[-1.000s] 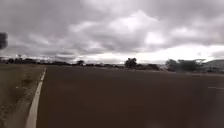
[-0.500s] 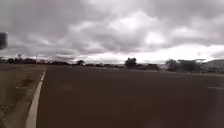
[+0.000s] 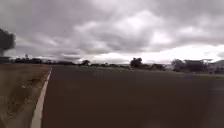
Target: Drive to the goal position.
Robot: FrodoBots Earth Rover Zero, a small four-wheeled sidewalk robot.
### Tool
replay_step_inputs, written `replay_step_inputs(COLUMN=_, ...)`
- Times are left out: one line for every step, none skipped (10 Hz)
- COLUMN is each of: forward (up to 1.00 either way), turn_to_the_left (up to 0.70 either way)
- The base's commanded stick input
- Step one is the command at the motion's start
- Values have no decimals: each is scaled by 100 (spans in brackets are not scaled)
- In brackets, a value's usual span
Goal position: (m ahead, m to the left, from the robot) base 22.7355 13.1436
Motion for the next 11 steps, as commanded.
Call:
replay_step_inputs(forward=0, turn_to_the_left=85)
replay_step_inputs(forward=0, turn_to_the_left=85)
replay_step_inputs(forward=0, turn_to_the_left=85)
replay_step_inputs(forward=0, turn_to_the_left=85)
replay_step_inputs(forward=0, turn_to_the_left=85)
replay_step_inputs(forward=0, turn_to_the_left=71)
replay_step_inputs(forward=0, turn_to_the_left=29)
replay_step_inputs(forward=0, turn_to_the_left=0)
replay_step_inputs(forward=0, turn_to_the_left=0)
replay_step_inputs(forward=0, turn_to_the_left=0)
replay_step_inputs(forward=0, turn_to_the_left=0)
